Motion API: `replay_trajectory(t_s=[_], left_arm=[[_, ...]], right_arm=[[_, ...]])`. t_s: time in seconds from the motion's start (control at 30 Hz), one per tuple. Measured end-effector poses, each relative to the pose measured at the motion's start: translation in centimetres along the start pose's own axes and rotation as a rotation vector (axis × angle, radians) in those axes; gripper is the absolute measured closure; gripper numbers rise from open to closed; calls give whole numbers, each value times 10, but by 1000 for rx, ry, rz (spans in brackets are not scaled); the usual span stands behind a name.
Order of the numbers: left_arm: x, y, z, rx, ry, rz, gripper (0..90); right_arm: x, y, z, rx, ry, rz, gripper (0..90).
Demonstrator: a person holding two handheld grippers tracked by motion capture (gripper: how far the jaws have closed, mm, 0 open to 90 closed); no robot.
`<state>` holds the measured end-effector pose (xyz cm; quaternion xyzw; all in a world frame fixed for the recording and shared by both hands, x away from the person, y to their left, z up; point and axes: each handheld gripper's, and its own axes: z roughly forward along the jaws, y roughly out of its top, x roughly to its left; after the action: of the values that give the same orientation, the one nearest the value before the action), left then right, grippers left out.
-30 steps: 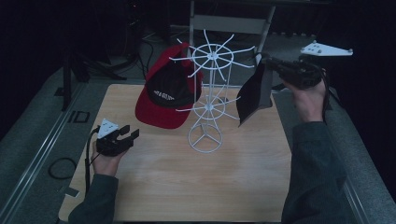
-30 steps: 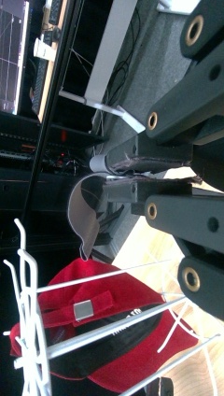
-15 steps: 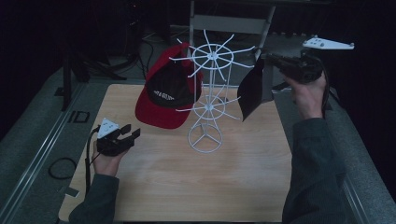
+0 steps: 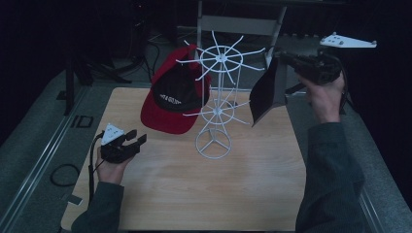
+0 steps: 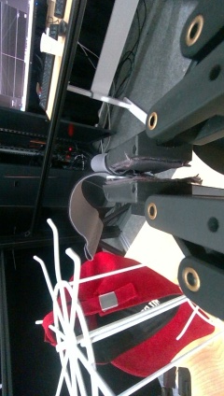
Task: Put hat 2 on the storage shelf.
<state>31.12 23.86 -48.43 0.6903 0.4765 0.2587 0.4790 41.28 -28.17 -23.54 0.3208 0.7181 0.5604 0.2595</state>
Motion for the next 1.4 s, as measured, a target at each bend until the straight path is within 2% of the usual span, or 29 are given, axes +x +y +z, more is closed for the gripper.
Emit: replay_trajectory(t_s=[0.4,0.73,1.0,1.27,1.4], left_arm=[[-2,1,0,-1,-3,7,543],[-2,1,1,0,-4,7,543],[-2,1,1,0,-4,5,543],[-2,1,1,2,-4,7,543],[-2,1,2,1,-7,4,543]], right_arm=[[7,11,-2,-18,9,-12,842],[11,26,-6,-44,14,-24,841],[18,34,-6,-47,37,-33,841],[21,42,-8,-59,41,-44,841],[24,41,-3,-47,66,-42,841]])
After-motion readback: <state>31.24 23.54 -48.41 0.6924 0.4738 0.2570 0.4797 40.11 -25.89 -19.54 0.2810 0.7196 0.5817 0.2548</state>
